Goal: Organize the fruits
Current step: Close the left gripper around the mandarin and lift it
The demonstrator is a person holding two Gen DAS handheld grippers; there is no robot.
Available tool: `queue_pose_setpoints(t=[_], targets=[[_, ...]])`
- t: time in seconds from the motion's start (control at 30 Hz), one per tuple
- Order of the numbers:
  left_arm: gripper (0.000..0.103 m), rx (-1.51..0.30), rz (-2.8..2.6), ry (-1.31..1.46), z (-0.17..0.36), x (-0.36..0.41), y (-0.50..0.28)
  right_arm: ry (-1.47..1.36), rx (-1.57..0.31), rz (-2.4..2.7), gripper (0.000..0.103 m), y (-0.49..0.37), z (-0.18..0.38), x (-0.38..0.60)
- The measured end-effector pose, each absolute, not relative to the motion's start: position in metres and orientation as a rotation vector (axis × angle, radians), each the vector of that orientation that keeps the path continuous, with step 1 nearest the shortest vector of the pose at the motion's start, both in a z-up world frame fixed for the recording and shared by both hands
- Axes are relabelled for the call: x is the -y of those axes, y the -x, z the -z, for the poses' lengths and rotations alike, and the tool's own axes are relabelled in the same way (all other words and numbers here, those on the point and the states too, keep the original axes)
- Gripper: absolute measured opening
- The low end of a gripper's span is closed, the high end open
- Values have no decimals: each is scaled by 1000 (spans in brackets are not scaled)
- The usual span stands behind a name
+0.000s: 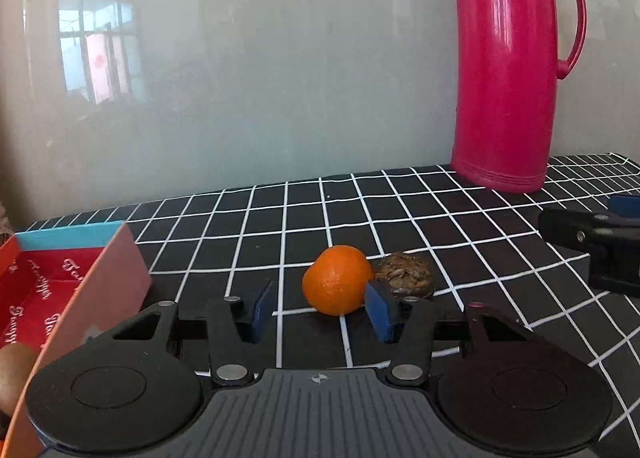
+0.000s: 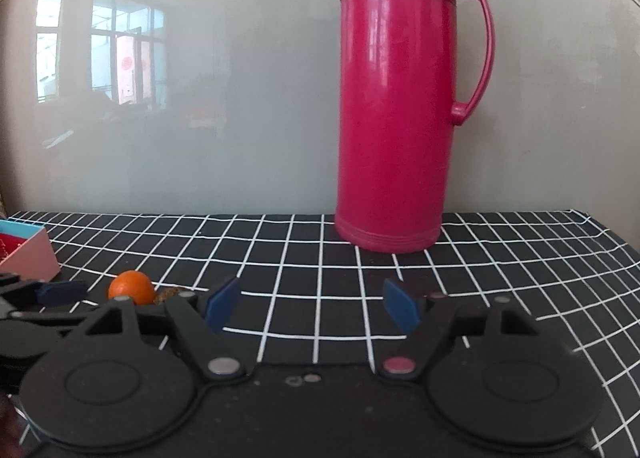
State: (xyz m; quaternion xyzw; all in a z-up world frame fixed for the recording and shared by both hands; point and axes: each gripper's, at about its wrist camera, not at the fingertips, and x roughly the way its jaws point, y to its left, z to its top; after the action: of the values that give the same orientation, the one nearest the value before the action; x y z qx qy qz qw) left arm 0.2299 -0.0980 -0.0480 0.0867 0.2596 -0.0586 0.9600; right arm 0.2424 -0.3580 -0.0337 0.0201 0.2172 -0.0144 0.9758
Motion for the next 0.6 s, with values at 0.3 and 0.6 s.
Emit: queue_pose_setpoints(t=[0.3, 0.6], targets=[[41, -531, 129, -159, 53, 108, -247, -37, -446, 36, 78, -246, 36, 363], [41, -510, 138, -179, 42, 108, -227, -31, -438, 48, 78, -241, 33, 366]])
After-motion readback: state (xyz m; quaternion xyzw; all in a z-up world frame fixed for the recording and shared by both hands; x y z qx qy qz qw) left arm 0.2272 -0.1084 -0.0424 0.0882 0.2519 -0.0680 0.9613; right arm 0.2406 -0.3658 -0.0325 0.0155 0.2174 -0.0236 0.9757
